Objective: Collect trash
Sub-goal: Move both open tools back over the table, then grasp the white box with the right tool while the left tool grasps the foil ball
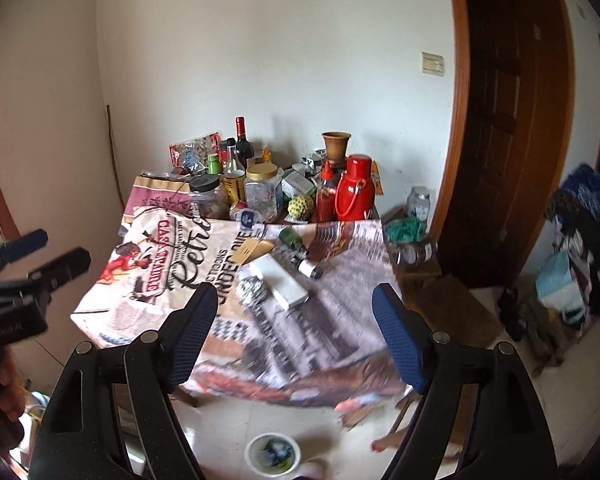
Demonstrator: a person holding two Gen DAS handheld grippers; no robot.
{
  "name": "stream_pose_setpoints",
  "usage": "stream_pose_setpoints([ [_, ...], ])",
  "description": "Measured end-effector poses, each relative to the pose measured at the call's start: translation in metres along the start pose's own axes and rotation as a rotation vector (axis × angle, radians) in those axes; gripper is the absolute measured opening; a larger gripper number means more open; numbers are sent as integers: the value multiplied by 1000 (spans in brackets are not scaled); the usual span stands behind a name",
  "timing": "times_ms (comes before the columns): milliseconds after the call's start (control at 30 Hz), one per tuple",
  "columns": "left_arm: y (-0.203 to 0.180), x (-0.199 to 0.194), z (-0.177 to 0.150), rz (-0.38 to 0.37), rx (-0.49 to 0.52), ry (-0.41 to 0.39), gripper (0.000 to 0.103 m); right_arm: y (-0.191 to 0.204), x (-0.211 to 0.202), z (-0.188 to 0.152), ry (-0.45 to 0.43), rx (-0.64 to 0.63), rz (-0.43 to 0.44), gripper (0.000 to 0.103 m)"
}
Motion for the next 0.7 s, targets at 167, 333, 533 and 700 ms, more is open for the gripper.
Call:
stream_pose_setpoints([
  [167,5,39,31,29,-96,27,95,-15,30,30,17,-85,39,77],
  [333,10,87,40,34,-163,106,95,-29,67,43,55,-130,72,77],
  [533,11,152,23,36,-141,240,95,-38,119,37,159,-109,88,77],
  [700,9,217,3,-15,-97,343,95,-44,167,28,277,-38,70,77],
])
Point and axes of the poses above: each gripper's, at about its wrist camera, not at the fingertips, and x roughly the way its jaws point, y to its left, z to its top, the point moved 5 cm from there along x, roughly the way its jaws point, and after that the axes turned 10 degrees about x, right-handed, at the moved point
